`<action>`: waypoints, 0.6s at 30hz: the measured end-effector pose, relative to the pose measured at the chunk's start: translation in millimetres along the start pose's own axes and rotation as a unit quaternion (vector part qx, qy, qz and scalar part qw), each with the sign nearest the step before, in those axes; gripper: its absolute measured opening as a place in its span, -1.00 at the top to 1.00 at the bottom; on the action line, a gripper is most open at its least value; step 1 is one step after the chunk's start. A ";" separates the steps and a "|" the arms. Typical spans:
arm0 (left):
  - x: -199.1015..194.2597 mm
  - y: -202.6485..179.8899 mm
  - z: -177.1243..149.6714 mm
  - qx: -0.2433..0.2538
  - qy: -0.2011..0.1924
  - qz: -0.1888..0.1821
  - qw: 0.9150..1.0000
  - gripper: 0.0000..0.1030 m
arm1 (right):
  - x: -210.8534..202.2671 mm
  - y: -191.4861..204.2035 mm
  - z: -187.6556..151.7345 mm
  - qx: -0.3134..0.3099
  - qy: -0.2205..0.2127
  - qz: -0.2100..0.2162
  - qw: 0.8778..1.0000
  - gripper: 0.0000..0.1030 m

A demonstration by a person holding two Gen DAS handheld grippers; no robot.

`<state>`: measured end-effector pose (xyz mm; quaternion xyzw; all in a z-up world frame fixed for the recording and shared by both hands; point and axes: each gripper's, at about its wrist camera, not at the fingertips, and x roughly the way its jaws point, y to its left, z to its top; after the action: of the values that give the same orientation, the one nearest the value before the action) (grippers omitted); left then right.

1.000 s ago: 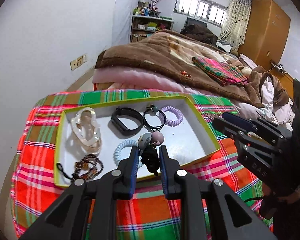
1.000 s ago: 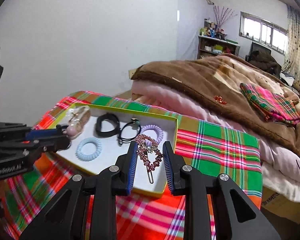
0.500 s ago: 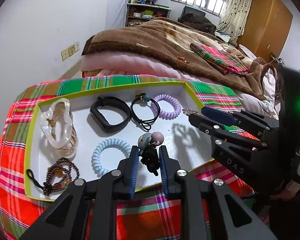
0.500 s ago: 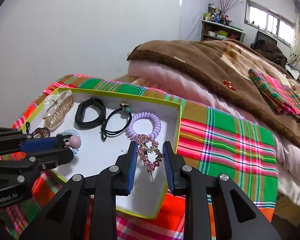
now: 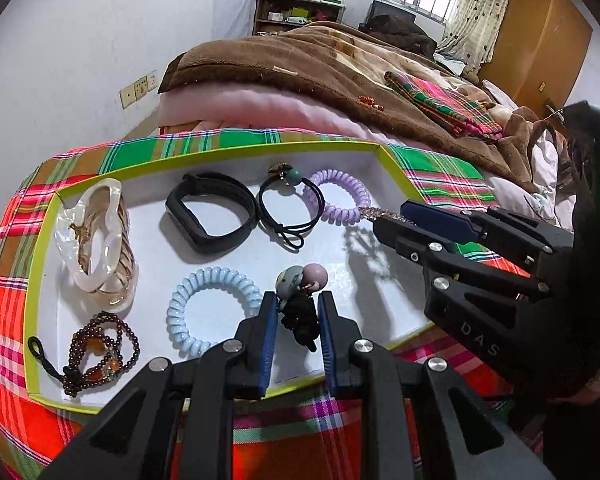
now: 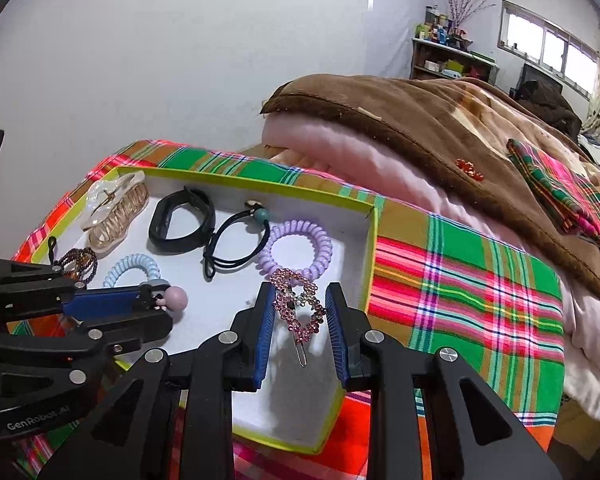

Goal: Organize jewelry
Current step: 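Carry the pom-pom tie with the left tool while the right tool carries the heart clip into the box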

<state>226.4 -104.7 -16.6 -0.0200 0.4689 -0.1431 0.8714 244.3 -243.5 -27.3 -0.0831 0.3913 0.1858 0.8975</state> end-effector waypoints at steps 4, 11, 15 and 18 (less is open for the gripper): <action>2.6 -0.4 0.4 0.000 0.002 0.001 1.000 0.59 | 4.6 4.2 -1.1 -0.005 0.006 0.002 1.000 0.48; 6.0 1.0 0.3 -0.003 0.004 0.004 1.000 0.58 | 7.5 6.5 -0.6 -0.012 0.009 -0.001 1.000 0.49; 6.5 2.2 0.5 -0.004 0.004 0.006 1.000 0.58 | 8.3 7.4 -0.4 -0.014 0.011 0.000 1.000 0.48; 6.2 2.5 0.5 -0.005 0.004 0.005 1.000 0.58 | 9.3 8.5 -0.4 -0.018 0.014 0.004 1.000 0.48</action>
<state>230.6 -104.0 -21.8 -0.0219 0.4733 -0.1364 0.8700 246.4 -233.4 -34.4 -0.1005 0.4011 0.1949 0.8894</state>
